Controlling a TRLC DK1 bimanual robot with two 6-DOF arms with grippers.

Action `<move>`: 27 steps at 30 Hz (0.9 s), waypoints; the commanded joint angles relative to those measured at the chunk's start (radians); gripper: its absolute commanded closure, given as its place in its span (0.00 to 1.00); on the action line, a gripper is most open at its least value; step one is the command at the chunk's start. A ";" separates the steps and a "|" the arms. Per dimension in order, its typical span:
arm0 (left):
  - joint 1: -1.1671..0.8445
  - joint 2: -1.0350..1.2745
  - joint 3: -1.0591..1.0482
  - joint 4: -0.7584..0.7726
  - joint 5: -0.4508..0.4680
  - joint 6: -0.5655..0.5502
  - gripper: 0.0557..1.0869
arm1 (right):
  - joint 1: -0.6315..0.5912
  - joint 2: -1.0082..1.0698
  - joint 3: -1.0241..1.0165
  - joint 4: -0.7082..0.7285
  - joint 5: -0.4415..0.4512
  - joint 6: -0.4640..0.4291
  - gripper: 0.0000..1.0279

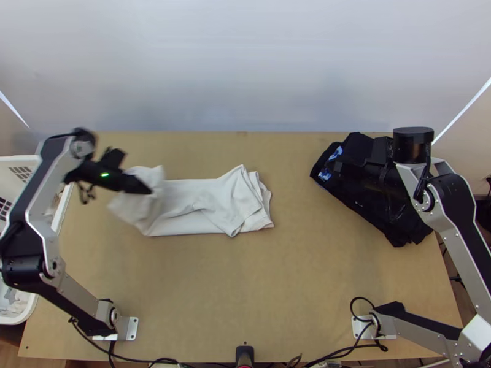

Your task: Fold the t-shirt

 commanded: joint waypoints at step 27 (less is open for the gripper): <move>-0.686 0.411 0.649 0.257 -0.013 -0.440 0.04 | -0.024 -0.130 -0.141 0.023 -0.003 0.020 0.03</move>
